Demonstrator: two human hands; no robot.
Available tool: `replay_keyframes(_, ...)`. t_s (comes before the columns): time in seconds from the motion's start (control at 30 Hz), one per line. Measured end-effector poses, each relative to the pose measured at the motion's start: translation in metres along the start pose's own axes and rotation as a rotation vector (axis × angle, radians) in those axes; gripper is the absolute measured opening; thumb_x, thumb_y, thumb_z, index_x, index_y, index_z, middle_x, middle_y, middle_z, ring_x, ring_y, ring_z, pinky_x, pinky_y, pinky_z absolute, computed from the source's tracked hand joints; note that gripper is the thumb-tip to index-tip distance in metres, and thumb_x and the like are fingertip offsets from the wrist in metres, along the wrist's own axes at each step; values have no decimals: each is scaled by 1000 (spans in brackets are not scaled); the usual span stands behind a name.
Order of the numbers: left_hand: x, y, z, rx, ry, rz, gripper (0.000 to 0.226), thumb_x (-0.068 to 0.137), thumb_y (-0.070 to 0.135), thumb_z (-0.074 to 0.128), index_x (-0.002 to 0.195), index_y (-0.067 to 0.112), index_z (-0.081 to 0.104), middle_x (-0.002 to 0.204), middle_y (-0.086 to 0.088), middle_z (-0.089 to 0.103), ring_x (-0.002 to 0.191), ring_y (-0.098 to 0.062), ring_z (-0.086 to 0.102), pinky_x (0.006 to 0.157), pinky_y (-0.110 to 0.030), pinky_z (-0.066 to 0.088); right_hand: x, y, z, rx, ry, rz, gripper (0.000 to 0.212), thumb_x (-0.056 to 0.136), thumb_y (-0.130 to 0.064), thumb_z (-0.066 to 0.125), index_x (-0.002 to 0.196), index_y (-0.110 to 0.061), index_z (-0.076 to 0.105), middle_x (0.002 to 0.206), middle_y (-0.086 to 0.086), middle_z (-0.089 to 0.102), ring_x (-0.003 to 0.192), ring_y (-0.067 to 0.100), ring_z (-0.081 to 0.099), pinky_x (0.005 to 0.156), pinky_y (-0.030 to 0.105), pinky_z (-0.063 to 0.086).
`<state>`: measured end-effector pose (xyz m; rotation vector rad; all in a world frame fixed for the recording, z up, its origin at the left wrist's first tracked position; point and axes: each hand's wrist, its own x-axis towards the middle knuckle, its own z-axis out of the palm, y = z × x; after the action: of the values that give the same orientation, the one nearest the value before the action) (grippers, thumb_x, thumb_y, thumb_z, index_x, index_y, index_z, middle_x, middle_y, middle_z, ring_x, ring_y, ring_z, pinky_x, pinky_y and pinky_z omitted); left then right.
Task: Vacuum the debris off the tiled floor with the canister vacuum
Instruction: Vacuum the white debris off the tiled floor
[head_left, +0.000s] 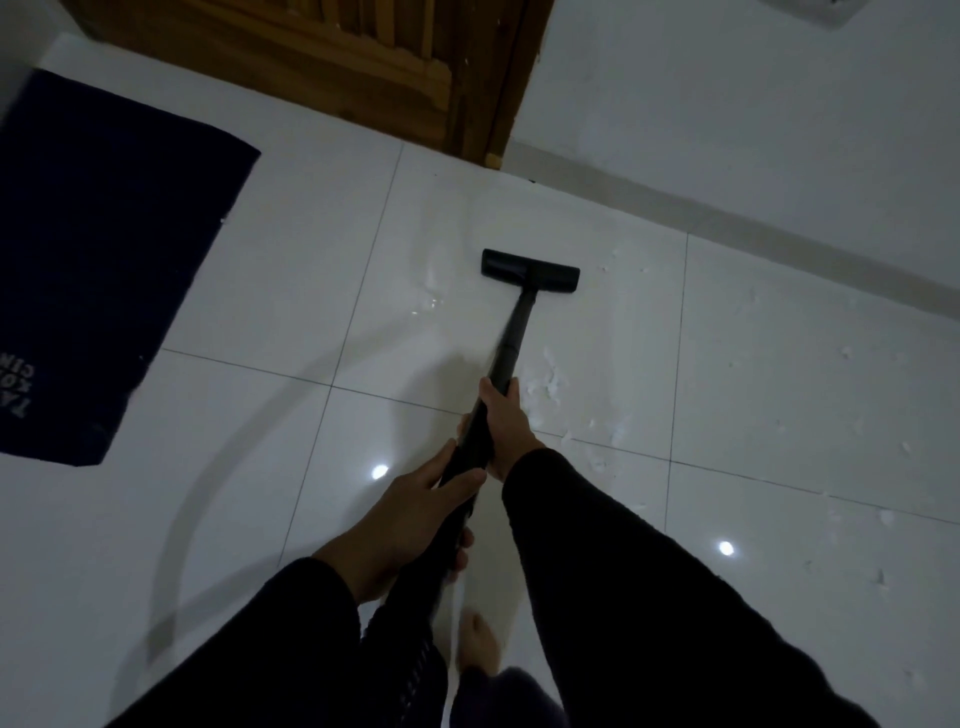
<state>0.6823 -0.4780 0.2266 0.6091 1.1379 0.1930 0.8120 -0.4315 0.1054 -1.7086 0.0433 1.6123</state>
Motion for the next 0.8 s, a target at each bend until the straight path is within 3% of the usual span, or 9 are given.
replay_keyframes(0.47,-61,-39,28,-56,93,-81,49,91,31,57,136,43,42,67,-13,54,46,-19,55,42,-25,46,-57,41,-22,-25,-74,54,53,98,-25,50,144,-33,27,79,7,43,53,18,47,46,27,47)
replay_keyframes(0.8,-102,-89,47,-70,121,-67,46,92,31,56,133,47,43,64,-7,55,47,-18,55,43,-28,46,-95,90,-43,-68,-129,63,48,97,-22,48,142,-27,29,85,8,41,54,18,46,48,28,48)
